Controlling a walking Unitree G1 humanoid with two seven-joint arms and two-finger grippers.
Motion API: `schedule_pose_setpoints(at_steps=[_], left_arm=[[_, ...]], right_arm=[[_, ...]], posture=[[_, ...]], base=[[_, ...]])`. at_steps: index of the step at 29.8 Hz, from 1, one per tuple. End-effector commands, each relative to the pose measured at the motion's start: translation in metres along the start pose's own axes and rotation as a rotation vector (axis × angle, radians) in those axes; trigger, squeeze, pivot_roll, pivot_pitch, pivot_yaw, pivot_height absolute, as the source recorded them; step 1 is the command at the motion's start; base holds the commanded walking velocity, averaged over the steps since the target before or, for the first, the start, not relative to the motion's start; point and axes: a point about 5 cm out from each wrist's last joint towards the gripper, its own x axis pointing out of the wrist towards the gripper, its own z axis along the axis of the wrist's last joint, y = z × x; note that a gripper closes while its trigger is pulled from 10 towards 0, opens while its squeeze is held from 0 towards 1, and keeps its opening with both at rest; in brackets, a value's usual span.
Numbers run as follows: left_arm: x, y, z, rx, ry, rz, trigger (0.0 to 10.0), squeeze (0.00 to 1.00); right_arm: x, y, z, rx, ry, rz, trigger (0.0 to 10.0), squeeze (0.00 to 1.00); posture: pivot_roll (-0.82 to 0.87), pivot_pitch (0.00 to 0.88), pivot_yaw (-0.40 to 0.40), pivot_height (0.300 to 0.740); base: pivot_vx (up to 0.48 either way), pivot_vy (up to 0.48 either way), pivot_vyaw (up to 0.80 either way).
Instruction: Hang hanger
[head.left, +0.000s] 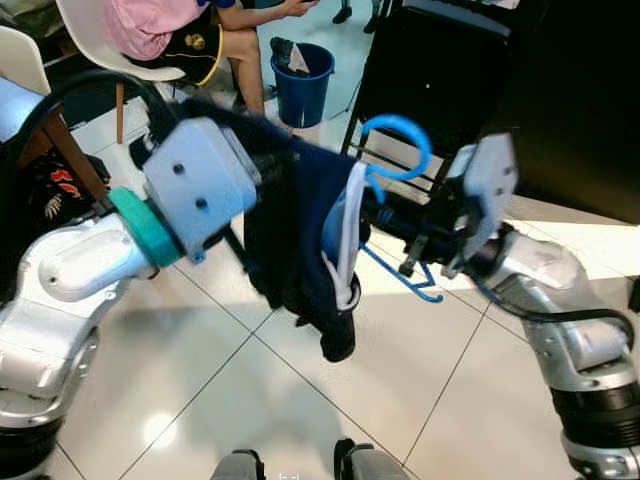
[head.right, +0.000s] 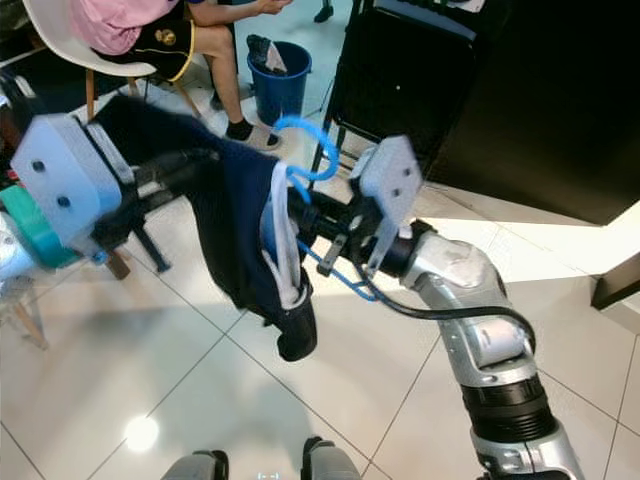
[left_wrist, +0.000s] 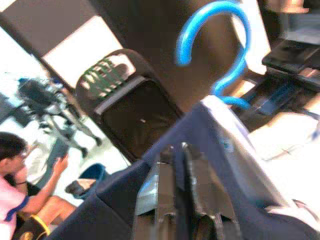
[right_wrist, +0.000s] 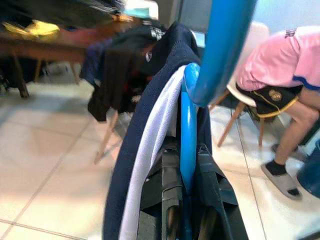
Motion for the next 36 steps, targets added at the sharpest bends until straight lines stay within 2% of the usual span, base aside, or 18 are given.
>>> schedule_pose_setpoints(at_steps=[1,5,6,8,10,14,15,18,19,23,24,25,30,32,36], left_arm=[[-0.005,-0.008,0.001,0.002,0.01,-0.086,10.0,1.0],[-0.01,-0.008,-0.002,0.006,0.039,-0.117,10.0,1.0],[-0.014,-0.004,-0.006,0.013,0.076,-0.131,10.0,1.0],[-0.014,-0.004,-0.006,0.013,0.076,-0.131,10.0,1.0],[-0.024,0.007,-0.012,0.013,0.137,-0.172,10.0,1.0],[-0.028,0.014,-0.012,-0.024,0.157,-0.214,10.0,1.0],[-0.029,0.016,-0.013,-0.051,0.158,-0.225,10.0,0.0],[-0.03,0.017,-0.013,-0.085,0.156,-0.251,10.0,0.0],[-0.03,0.015,-0.014,-0.112,0.152,-0.267,10.0,1.0],[-0.028,0.008,-0.014,-0.168,0.132,-0.309,10.0,1.0],[-0.027,0.005,-0.014,-0.21,0.12,-0.336,10.0,0.67],[-0.027,0.002,-0.013,-0.223,0.112,-0.372,10.0,0.0],[-0.029,-0.002,-0.011,-0.253,0.101,-0.451,10.0,0.0],[-0.033,-0.004,-0.015,-0.245,0.133,-0.518,10.0,0.0],[-0.035,-0.003,-0.02,-0.221,0.171,-0.568,10.0,0.0]], right_arm=[[-0.002,-0.002,-0.004,-0.052,0.025,-0.014,10.0,0.0],[-0.003,-0.001,-0.008,-0.064,0.051,-0.003,10.0,0.0],[-0.007,0.003,-0.009,-0.075,0.072,0.057,10.0,0.0],[-0.007,0.003,-0.009,-0.075,0.072,0.057,10.0,0.0],[-0.013,0.013,-0.008,-0.108,0.113,0.197,10.0,0.0],[-0.012,0.02,-0.007,-0.142,0.132,0.289,10.0,0.0],[-0.01,0.027,-0.006,-0.154,0.129,0.341,10.0,0.0],[-0.008,0.034,-0.003,-0.165,0.114,0.403,10.0,0.0],[-0.006,0.036,-0.001,-0.168,0.103,0.419,10.0,0.0],[-0.002,0.037,0.003,-0.176,0.077,0.432,10.0,0.0],[0.001,0.036,0.004,-0.182,0.069,0.434,10.0,0.0],[0.003,0.036,0.005,-0.183,0.064,0.437,10.0,0.0],[0.006,0.035,0.004,-0.185,0.064,0.448,10.0,0.0],[0.007,0.035,0.004,-0.189,0.063,0.466,10.0,0.0],[0.007,0.037,0.008,-0.19,0.049,0.494,10.0,0.0]], posture=[[0.09,0.107,0.027,0.74],[0.09,0.107,0.028,0.74],[0.09,0.107,0.028,0.74],[0.09,0.107,0.028,0.74],[0.09,0.106,0.035,0.74],[0.08,0.106,0.04,0.74],[0.08,0.104,0.041,0.74],[0.08,0.104,0.039,0.74],[0.08,0.104,0.037,0.74],[0.08,0.103,0.032,0.74],[0.08,0.102,0.031,0.74],[0.08,0.102,0.031,0.74],[0.08,0.101,0.029,0.74],[0.08,0.102,0.03,0.74],[0.08,0.106,0.033,0.74]], base=[[0.0,0.0,0.0],[0.0,0.0,0.0],[0.0,0.0,0.0],[0.0,0.0,0.0],[0.0,0.0,0.0],[0.0,0.0,0.0],[0.0,0.0,0.0],[0.0,0.0,0.0],[0.0,0.0,0.0],[0.0,0.0,0.0],[0.0,0.0,0.0],[0.0,0.0,0.0],[0.0,0.0,0.0],[0.0,0.0,0.0],[0.0,0.0,0.0]])
